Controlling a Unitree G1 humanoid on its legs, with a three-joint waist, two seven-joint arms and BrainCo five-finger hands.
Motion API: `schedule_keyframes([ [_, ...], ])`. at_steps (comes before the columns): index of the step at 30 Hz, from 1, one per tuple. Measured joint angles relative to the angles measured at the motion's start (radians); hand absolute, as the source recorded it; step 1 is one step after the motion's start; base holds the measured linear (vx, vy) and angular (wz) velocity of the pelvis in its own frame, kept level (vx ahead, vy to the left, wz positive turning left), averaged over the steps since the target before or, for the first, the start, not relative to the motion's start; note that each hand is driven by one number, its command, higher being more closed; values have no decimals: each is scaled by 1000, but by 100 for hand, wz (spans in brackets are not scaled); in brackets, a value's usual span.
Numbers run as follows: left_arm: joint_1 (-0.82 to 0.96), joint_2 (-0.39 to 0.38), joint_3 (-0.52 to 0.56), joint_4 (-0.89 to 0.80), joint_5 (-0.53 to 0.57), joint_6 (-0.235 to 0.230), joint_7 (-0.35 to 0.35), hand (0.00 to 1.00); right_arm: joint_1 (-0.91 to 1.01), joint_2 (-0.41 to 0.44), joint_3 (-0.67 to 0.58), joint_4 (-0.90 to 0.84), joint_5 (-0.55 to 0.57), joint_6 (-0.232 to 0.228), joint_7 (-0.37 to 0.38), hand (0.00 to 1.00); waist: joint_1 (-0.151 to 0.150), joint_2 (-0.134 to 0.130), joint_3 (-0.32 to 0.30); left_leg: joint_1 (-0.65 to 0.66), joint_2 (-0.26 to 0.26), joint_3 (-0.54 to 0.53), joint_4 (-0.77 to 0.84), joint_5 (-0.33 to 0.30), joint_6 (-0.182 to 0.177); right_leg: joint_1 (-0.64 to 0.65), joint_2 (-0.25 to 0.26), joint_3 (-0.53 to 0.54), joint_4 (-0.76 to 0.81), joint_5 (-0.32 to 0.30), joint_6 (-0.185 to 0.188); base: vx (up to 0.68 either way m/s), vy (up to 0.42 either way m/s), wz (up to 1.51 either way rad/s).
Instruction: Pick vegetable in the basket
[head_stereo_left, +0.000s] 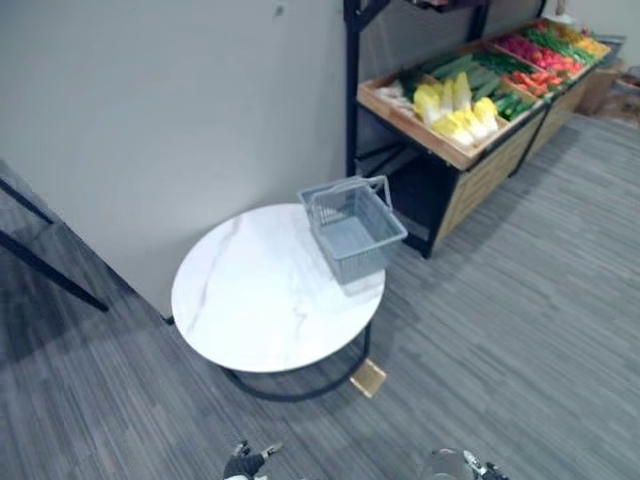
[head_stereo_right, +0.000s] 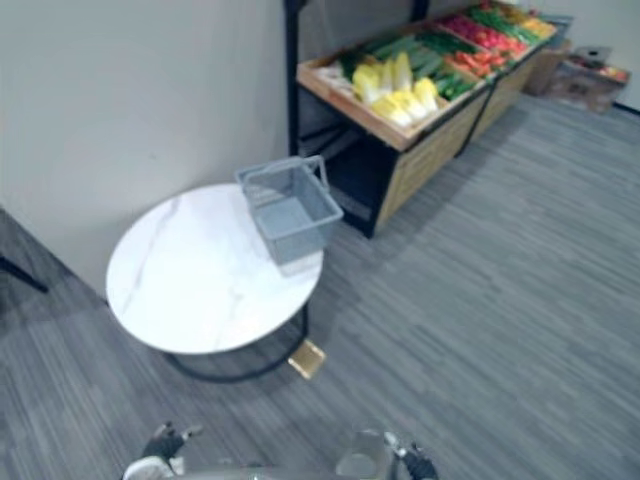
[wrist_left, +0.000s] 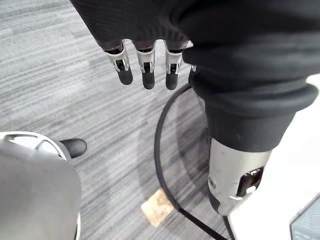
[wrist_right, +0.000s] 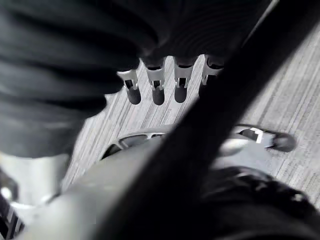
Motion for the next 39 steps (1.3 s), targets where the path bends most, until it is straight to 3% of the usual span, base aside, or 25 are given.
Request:
schedule_keyframes([
  [1,-3,-13,-2,0,0,-1,-7,0,0,-10,-1,0,-1,0,0,0,0,19,-1,-3,22,-27,0,-7,-22,-10,44,15,-206,25,21,345,-272,75],
  [2,-5,-19,1,0,0,-2,-14,0,0,-13,-3,1,-1,1,-1,0,2,26,-1,-5,41,-56,-1,-15,-45,-11,77,56,-418,98,33,317,-265,69],
  [4,-4,-21,16,0,0,-4,-18,0,1,-12,-6,2,-1,7,-1,0,4,16,-5,3,59,-86,-4,-30,-94,-8,87,109,-631,191,47,348,-351,56],
  [5,-2,-24,47,9,1,-4,-18,0,9,-16,-7,3,-2,8,0,0,4,10,-9,35,69,-95,-34,-34,-137,-6,93,121,-624,285,62,427,-461,47],
  [6,-4,-37,53,22,2,-4,-18,0,9,-20,-6,3,-3,8,0,0,3,24,-11,52,84,-103,-56,-30,-141,-12,105,119,-588,302,62,451,-445,48],
  [7,-2,-66,52,33,5,-3,-23,0,14,-42,-7,2,-3,7,0,0,-2,67,-22,72,114,-112,-79,-5,-151,-31,124,113,-503,274,31,388,-327,41],
  [8,1,-90,60,37,5,-7,-23,0,11,-61,-3,2,-3,8,1,0,4,92,-27,87,124,-104,-95,36,-156,-40,133,102,-426,204,24,366,-293,39],
  [10,1,-97,76,38,3,-8,-24,0,6,-73,4,2,-5,7,13,0,5,90,-33,96,141,-113,-86,101,-178,-32,131,75,-357,125,18,347,-323,39],
  [13,-2,-98,104,30,-2,-14,-22,0,0,-90,39,21,-3,7,21,0,3,79,-35,-53,186,-168,228,124,-191,56,112,6,-369,85,9,286,-241,58],
  [16,-5,-93,103,16,-19,-18,-21,0,-1,-102,83,43,0,9,21,0,7,69,-32,-189,241,-148,534,260,-269,191,91,-67,-439,81,6,303,-126,49],
  [19,-11,-87,103,13,-19,-23,-20,0,-40,-115,87,33,6,4,20,0,4,69,-32,-275,258,22,588,171,-233,245,78,-91,-497,92,25,207,40,14],
  [20,-12,-87,103,8,-18,-23,-20,0,-50,-115,87,31,9,4,20,0,5,69,-32,-295,252,73,542,171,-209,256,78,-100,-508,95,31,183,172,11],
  [21,-12,-85,103,4,-18,-23,-19,0,-61,-114,87,29,10,5,20,0,7,66,-30,-302,240,138,470,184,-139,268,78,-107,-510,98,39,226,186,27],
  [22,-11,-77,101,0,-13,-21,-15,0,-70,-104,94,20,12,4,22,0,3,52,-36,-276,207,165,413,179,-122,275,73,-114,-532,115,50,182,143,33],
  [23,-12,-72,101,-4,-6,-22,-14,0,-71,-99,105,17,12,2,24,0,2,43,-36,-267,192,173,383,179,-122,276,71,-117,-553,126,47,133,82,38],
  [25,-15,-40,114,-15,0,-22,-5,0,-100,-89,134,-4,9,0,25,0,7,0,-13,-252,133,170,265,179,-121,290,78,-137,-629,153,57,143,86,37],
  [28,-7,-37,112,-14,2,-19,9,0,-110,-113,158,-47,-8,0,20,0,5,12,-8,-183,109,137,126,179,-121,309,101,-142,-627,154,57,163,16,19],
  [32,28,-37,64,-12,47,-13,9,0,-132,-215,198,-196,-162,-10,-9,0,4,53,-30,-77,101,139,-42,187,-132,339,138,-136,-627,154,57,154,-17,-6],
  [33,29,-37,57,-12,50,-13,9,0,-135,-231,204,-218,-175,-10,-13,0,3,54,-31,-77,102,140,-47,187,-131,338,138,-136,-627,154,57,83,-41,1],
  [38,46,-10,13,-39,72,-13,6,0,-217,-398,404,-511,-448,-2,-23,0,5,48,-32,-81,103,164,-66,196,-128,300,139,-102,-604,164,59,30,-14,-10],
  [39,49,5,-2,-42,72,-13,6,0,-260,-419,448,-555,-481,-3,-23,0,6,33,-23,-83,102,163,-66,205,-133,297,138,-100,-603,166,60,-14,-48,-10],
])
